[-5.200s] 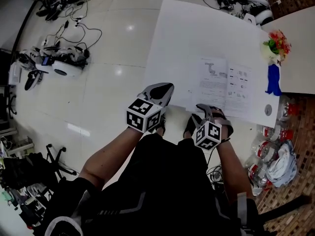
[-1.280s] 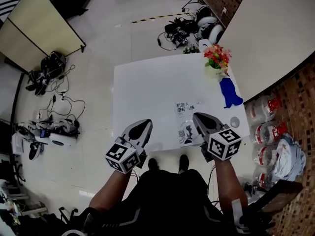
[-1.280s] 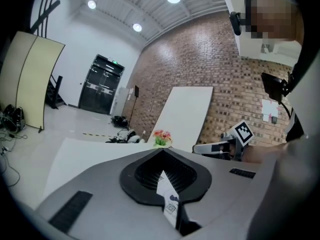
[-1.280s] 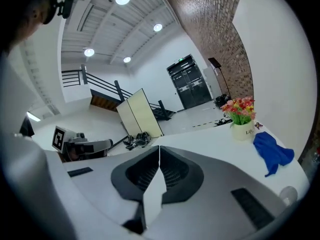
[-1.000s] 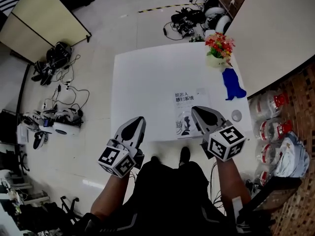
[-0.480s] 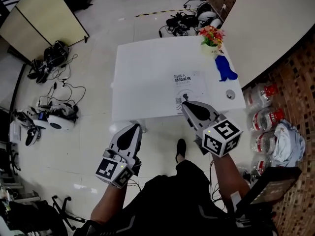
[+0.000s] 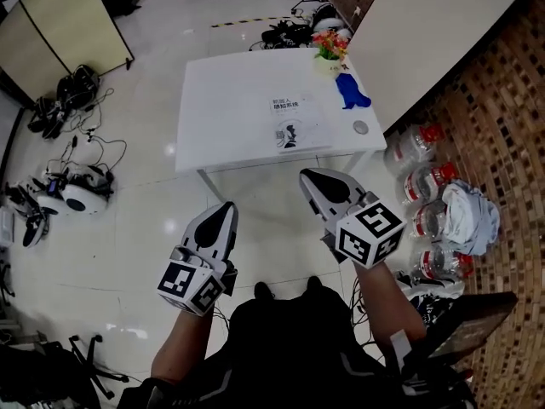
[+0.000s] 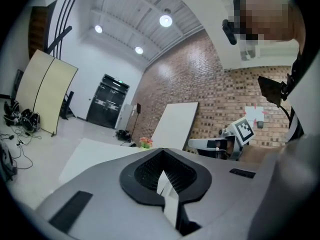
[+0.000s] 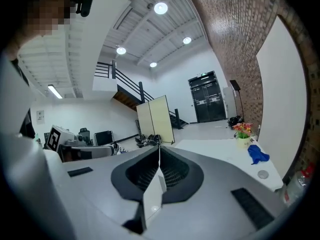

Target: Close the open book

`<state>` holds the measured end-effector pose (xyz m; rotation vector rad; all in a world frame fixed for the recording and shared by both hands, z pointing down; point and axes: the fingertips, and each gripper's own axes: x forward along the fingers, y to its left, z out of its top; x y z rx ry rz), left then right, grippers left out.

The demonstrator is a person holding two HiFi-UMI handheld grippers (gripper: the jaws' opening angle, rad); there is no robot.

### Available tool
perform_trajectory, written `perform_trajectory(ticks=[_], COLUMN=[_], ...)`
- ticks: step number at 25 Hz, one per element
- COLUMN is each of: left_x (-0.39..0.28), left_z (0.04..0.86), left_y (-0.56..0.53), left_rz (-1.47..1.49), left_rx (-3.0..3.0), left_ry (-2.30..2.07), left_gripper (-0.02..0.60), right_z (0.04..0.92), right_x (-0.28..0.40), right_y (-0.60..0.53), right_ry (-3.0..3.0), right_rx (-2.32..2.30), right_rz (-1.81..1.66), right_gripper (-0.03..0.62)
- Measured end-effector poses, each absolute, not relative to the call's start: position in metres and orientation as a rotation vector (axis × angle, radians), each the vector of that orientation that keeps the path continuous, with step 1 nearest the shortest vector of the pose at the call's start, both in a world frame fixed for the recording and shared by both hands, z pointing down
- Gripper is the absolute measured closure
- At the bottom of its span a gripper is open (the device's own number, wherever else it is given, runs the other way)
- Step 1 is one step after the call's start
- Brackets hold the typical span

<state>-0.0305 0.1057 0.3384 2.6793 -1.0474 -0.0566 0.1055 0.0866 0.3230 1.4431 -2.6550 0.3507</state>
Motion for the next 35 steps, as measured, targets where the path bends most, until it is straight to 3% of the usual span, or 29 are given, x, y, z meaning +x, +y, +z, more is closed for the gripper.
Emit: perform_trajectory(ticks=[10, 15, 28, 35], left_x=[0.078, 0.098, -0.022, -0.054], left_z=[0.302, 0.305, 0.326, 0.304], left_y=[0.227, 0.288, 0.425, 0.471], left_rz=[-0.045, -0.017, 0.157, 0.043], left_rx=[2.765, 2.714, 2.827, 2.821], left_ry=[-1.038, -1.043, -1.074, -1.027], left_gripper=[0.588, 0.588, 0.588, 0.588], right_z=[0.309, 0.303, 0.301, 0.285], right_x=[0.181, 0.200, 0.077, 0.047], right_y=[0.214, 0.270, 0.402, 0.464], right_ry=[-2.689, -2.705, -2.700, -2.711], right_rx=[1.352, 1.360, 1.390, 1.419], right_rz=[0.286, 0.320, 0.186, 0.231], right_gripper=[0.589, 0.589, 0.589, 0.589])
